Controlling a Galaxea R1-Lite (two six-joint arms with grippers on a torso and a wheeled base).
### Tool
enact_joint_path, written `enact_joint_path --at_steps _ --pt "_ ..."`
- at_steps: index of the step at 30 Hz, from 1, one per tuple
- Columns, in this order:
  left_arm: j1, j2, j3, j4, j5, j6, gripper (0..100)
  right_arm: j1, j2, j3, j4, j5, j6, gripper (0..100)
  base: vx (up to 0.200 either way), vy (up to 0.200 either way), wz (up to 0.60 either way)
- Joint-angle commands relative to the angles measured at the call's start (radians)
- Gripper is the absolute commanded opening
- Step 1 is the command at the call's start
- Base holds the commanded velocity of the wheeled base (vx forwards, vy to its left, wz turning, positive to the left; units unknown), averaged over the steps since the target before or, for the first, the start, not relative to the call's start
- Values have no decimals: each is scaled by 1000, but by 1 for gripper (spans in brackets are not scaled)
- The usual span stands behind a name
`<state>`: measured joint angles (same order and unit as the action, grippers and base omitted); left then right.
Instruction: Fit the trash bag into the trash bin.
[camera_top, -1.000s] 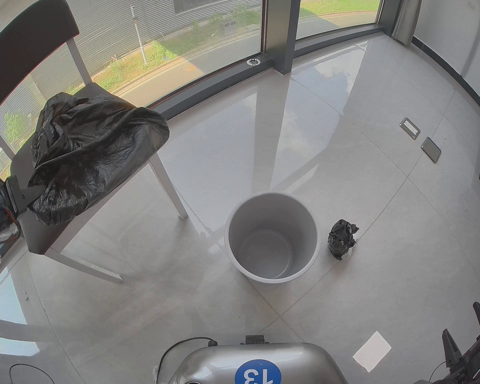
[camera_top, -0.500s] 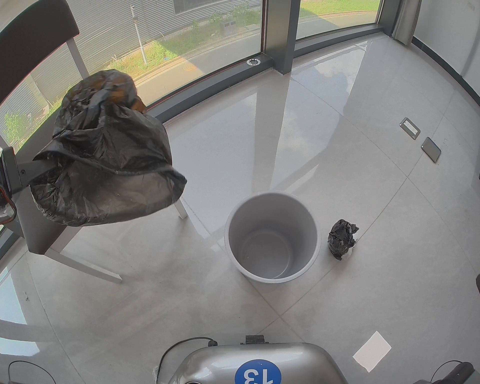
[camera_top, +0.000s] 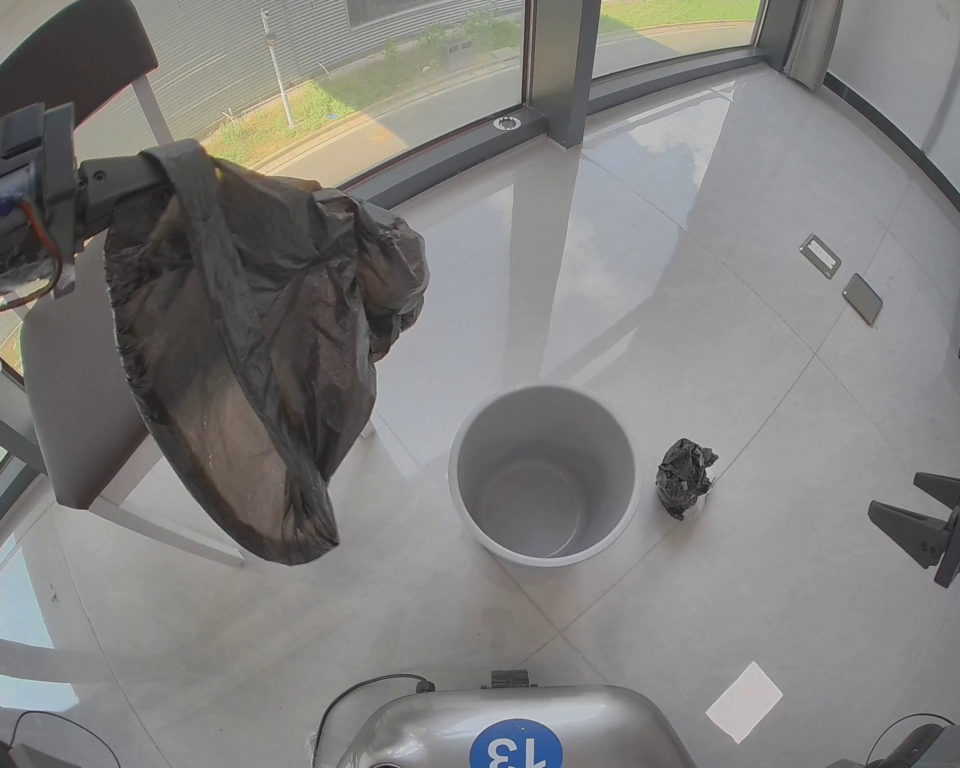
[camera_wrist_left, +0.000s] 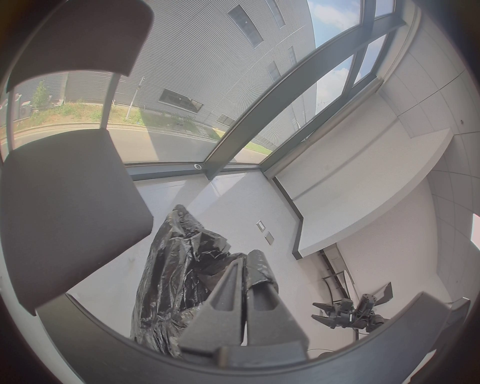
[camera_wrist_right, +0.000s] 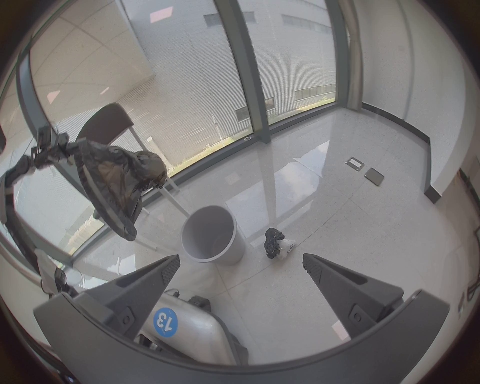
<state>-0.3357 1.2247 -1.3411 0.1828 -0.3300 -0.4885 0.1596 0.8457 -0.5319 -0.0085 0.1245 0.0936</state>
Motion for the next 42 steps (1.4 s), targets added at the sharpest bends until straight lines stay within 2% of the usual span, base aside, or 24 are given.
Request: enact_joint_path --at_steps 1,5,8,13,23,28,34,38,40,42 --pt "-62 88 -63 0 9 -5 0 26 92 -17 -2 1 -41 100 0 0 0" --pt "-117 142 -113 -2 22 -7 0 28 136 -19 -7 -2 -134 100 0 0 0" --pt "-152 179 -168 0 25 -12 0 29 179 -28 -42 1 -166 100 0 0 0" --pt "-200 225 -267 3 26 -53 0 63 263 -88 -110 20 -169 100 0 0 0" --pt "-267 292 -382 1 23 -64 0 152 460 -247 -131 29 -167 100 0 0 0" --pt "-272 323 -437 1 25 -81 0 201 555 -313 -154 24 -166 100 0 0 0" --pt "-270 360 -484 -5 34 -102 0 310 699 -416 -185 17 -158 100 0 0 0" --pt "-273 383 -487 -5 121 -99 0 362 759 -456 -206 12 -157 100 0 0 0" --pt "-281 403 -500 -5 226 -90 0 397 797 -485 -220 9 -153 100 0 0 0" --pt "-293 411 -514 -3 272 -93 0 425 823 -507 -225 7 -144 100 0 0 0"
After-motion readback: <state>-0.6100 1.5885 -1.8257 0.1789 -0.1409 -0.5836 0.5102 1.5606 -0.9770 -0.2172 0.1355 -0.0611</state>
